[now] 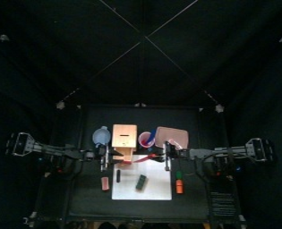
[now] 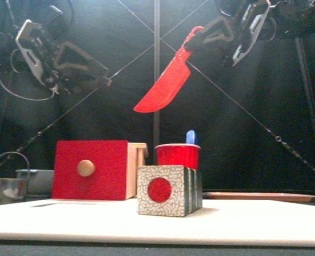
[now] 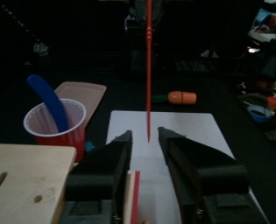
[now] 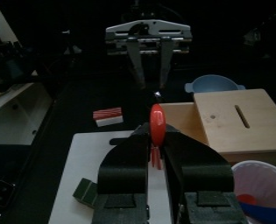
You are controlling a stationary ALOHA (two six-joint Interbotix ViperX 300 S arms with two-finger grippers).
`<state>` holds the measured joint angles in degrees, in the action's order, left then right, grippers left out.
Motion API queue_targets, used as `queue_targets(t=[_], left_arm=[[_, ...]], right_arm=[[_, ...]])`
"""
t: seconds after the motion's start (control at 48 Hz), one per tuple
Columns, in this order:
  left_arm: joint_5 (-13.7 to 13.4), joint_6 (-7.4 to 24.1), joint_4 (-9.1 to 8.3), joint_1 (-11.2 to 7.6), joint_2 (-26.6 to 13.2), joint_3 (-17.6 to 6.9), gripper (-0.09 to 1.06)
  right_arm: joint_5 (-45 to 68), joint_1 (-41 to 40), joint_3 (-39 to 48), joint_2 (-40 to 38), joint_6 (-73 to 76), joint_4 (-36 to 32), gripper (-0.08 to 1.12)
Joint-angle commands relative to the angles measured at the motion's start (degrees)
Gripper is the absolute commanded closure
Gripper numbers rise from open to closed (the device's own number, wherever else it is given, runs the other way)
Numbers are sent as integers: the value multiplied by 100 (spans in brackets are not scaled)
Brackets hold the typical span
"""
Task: Place sushi on board then cut the sushi with the knife then place the pieces on the plate
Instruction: Grasp knife edge with left hand
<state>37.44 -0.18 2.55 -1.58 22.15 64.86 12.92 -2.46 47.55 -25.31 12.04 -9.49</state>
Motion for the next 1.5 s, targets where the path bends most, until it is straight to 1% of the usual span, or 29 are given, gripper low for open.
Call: queue_targets(t=[0.021,0.062,0.125,0.292,0.333,0.458,0.542,0.646,0.729,0.792,0.854,0.958,1.042,1.271,1.5], left_arm=[[422,-9,97,-114,-466,-352,12],[519,-9,105,-158,-686,-475,7],[606,-9,105,-185,-932,-615,4],[624,0,114,-193,-1582,-1011,2],[624,9,114,-202,-1758,-1151,2],[624,18,132,-202,-2048,-1406,3],[624,44,211,-202,-2136,-1503,3],[624,53,360,-202,-2118,-1485,6],[624,53,475,-202,-2092,-1441,11],[606,53,519,-202,-2074,-1406,16],[624,53,519,-211,-2065,-1380,20],[580,53,519,-211,-2074,-1336,27],[536,53,510,-237,-2074,-1327,30],[343,53,519,-264,-2083,-1345,33],[343,53,554,-264,-2039,-1354,36]], right_arm=[[123,-26,-62,-97,-9,0,60],[132,-44,-62,-97,-9,0,61],[141,-44,-62,-97,-9,0,60],[149,-18,-79,-88,-9,-9,61],[158,-18,-88,-88,-9,0,61],[167,-18,-79,-88,-9,9,61],[167,0,-70,-88,-9,-9,61],[167,18,-62,-88,-9,9,61],[167,18,-35,-88,-9,18,61],[167,18,-18,-88,-9,18,61],[176,18,-18,-88,-9,18,61],[193,18,-9,-88,-9,9,61],[193,18,-18,-88,-9,18,61],[202,18,-9,-88,-9,18,61],[202,26,9,-70,0,35,61]])
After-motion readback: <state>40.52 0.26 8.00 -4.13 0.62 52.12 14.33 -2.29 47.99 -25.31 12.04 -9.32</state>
